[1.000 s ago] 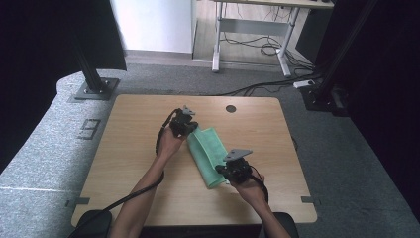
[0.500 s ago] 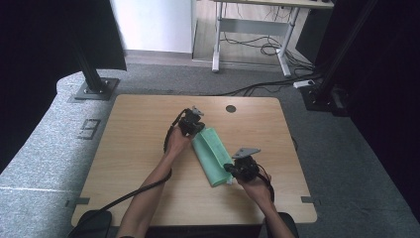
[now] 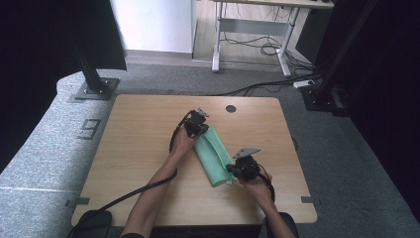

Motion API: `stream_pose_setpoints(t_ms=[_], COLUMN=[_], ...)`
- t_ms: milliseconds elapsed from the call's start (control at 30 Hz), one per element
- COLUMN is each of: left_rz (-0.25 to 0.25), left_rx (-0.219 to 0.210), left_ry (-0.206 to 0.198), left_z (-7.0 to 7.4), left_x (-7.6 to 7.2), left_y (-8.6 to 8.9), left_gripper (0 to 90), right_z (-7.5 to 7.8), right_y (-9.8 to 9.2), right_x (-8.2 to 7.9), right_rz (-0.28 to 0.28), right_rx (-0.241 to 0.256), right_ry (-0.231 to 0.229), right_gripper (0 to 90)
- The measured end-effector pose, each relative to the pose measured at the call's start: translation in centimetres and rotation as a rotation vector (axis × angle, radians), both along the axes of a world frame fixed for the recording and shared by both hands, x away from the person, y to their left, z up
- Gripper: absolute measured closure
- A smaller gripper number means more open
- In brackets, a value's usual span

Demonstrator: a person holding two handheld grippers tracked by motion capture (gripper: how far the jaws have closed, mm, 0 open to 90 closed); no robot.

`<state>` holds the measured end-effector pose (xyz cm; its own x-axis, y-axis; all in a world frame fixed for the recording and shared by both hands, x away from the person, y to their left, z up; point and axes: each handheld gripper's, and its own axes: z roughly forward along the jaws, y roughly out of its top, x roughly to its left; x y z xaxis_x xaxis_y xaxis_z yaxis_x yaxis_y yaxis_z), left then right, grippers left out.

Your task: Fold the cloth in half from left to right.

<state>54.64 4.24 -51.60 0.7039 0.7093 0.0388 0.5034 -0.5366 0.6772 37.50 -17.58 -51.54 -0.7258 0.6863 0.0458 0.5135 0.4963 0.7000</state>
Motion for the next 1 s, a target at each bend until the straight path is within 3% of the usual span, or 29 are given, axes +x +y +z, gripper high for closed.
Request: stream_pose_setpoints(t_ms=[100, 133, 233, 533, 700, 767, 867, 1000], left_rz=[-0.002, 0.001, 0.000, 0.028, 0.027, 0.022, 0.007, 0.014], left_rx=[-0.010, -0.035, -0.059, -0.114, -0.108, -0.098, -0.050, -0.031], left_ry=[0.005, 0.012, 0.017, -0.014, -0.037, -0.037, -0.040, -0.033], left_z=[-0.1, -0.2, -0.1, 1.2, 1.9, 1.9, 1.6, 1.0], left_x=[0.1, 0.2, 0.3, 0.3, 0.1, -0.1, -0.7, -1.3], left_y=[0.0, 0.0, 0.0, 0.3, 0.5, 0.5, 0.9, 1.8], left_gripper=[82.7, 80.0, 70.2, 46.9, 39.6, 38.4, 36.5, 35.5], right_z=[-0.1, -0.1, -0.1, 0.2, 0.5, 0.6, 0.7, 0.3], right_y=[-0.1, -0.3, -0.4, -1.3, -1.7, -2.0, -2.5, -2.9], right_x=[0.1, 0.2, 0.2, 0.3, 0.3, 0.4, 0.6, 1.0], right_rz=[-0.006, -0.010, -0.014, -0.041, -0.053, -0.070, -0.092, -0.114], right_rx=[0.001, 0.002, 0.003, 0.011, 0.014, 0.009, 0.008, -0.003], right_ry=[0.001, 0.002, 0.000, -0.018, -0.031, -0.049, -0.063, -0.056], right_gripper=[87.1, 86.9, 86.8, 83.0, 79.4, 73.2, 66.9, 58.8])
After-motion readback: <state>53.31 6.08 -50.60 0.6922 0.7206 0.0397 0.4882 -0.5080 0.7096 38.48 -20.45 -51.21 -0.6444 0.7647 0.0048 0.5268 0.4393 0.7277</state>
